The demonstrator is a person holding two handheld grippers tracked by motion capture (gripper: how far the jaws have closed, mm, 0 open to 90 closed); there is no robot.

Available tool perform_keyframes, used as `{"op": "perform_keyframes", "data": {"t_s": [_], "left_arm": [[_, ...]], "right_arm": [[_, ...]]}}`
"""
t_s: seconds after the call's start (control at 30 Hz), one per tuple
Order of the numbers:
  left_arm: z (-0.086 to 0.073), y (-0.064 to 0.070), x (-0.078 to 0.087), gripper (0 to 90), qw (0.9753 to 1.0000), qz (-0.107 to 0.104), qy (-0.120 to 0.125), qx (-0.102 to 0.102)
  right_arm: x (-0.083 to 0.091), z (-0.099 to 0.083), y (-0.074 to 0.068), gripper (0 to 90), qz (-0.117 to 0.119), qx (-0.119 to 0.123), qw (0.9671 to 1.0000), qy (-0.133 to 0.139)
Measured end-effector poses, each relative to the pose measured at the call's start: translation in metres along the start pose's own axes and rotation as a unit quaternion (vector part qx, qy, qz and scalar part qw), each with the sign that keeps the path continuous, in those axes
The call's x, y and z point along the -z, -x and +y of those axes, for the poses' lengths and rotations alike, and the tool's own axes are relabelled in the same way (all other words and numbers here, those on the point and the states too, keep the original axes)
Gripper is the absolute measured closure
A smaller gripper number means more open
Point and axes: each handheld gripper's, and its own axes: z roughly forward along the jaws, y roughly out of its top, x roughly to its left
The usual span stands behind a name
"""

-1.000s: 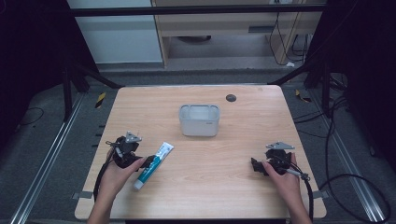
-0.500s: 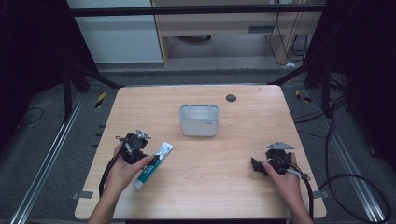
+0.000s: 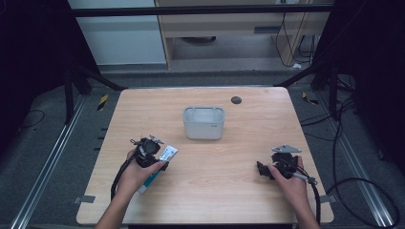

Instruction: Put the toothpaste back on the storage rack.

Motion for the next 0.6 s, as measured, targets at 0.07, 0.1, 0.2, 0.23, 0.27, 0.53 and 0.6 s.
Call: {"op": "perform_keyframes", "data": {"t_s": [0.07, 0.1, 0.2, 0.23, 0.27, 0.53, 0.6], "left_arm": [[0.0010, -0.0008, -0.0033, 32.7, 1.0000, -0.004, -0.005, 0.003], [0.0015, -0.0014, -0.0040, 33.6, 1.0000, -0.004, -0.007, 0.003], [0.0024, -0.0035, -0.0057, 38.1, 0.9999, -0.003, -0.009, 0.010], [0.0024, -0.0035, -0.0057, 39.6, 0.9999, -0.003, -0.009, 0.010], [0.0026, -0.0041, -0.0076, 40.5, 0.9998, -0.004, -0.015, 0.010], [0.0041, -0.0010, -0.0101, 44.1, 0.9998, -0.008, -0.017, 0.010], [0.0051, -0.0005, -0.0115, 45.8, 0.9997, -0.010, -0.018, 0.012]], "right_arm": [[0.0000, 0.0000, 0.0000, 0.3, 0.000, 0.000, 1.0000, 0.000], [0.0000, 0.0000, 0.0000, 0.3, 0.000, 0.000, 1.0000, 0.000], [0.0000, 0.0000, 0.0000, 0.3, 0.000, 0.000, 1.0000, 0.000], [0.0000, 0.0000, 0.0000, 0.3, 0.000, 0.000, 1.0000, 0.000], [0.0000, 0.0000, 0.0000, 0.3, 0.000, 0.000, 1.0000, 0.000], [0.0000, 0.0000, 0.0000, 0.3, 0.000, 0.000, 1.0000, 0.000], [0.0000, 0.0000, 0.0000, 0.3, 0.000, 0.000, 1.0000, 0.000]]}}
